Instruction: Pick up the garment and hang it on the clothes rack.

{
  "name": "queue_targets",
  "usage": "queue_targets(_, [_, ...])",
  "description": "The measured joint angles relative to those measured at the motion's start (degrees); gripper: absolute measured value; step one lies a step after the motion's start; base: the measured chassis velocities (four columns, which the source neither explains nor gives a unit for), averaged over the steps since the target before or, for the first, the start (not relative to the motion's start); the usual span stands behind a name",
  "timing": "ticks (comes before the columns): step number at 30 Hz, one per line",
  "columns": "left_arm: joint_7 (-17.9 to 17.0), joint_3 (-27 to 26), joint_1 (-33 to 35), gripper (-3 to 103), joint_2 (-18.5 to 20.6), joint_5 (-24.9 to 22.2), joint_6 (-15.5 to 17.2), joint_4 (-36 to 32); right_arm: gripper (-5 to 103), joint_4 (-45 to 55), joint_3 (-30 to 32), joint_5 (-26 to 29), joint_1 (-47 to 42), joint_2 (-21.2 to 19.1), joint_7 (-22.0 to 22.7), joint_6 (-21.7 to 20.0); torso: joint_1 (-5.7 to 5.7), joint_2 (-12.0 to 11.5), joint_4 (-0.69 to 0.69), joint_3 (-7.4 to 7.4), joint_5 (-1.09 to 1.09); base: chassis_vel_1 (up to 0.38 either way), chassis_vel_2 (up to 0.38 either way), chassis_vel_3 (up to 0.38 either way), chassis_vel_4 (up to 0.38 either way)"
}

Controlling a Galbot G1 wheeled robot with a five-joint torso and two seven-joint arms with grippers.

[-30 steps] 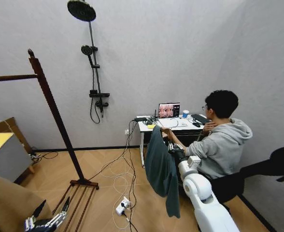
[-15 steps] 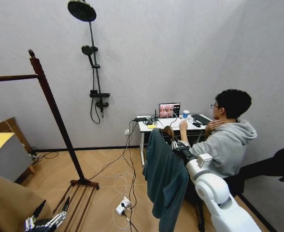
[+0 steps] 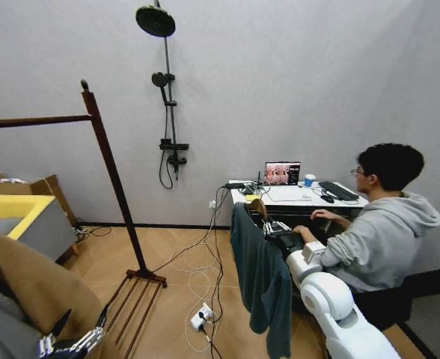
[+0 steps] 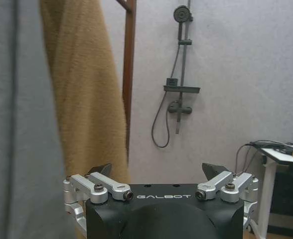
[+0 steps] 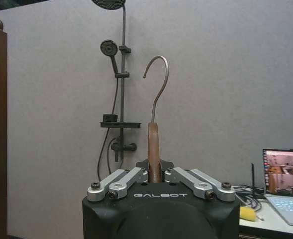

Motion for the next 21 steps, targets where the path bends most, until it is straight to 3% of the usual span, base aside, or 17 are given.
queue_targets(21, [0.00,0.00,0.00,100,0.00,0.00,0.00,0.00,10,-0.19,1.01,-0.12,-0.96,1.12,-0.67,1.52,-0.01,0.00,0.00,0.00,0.02,0.106,0.136,0.140,0.100])
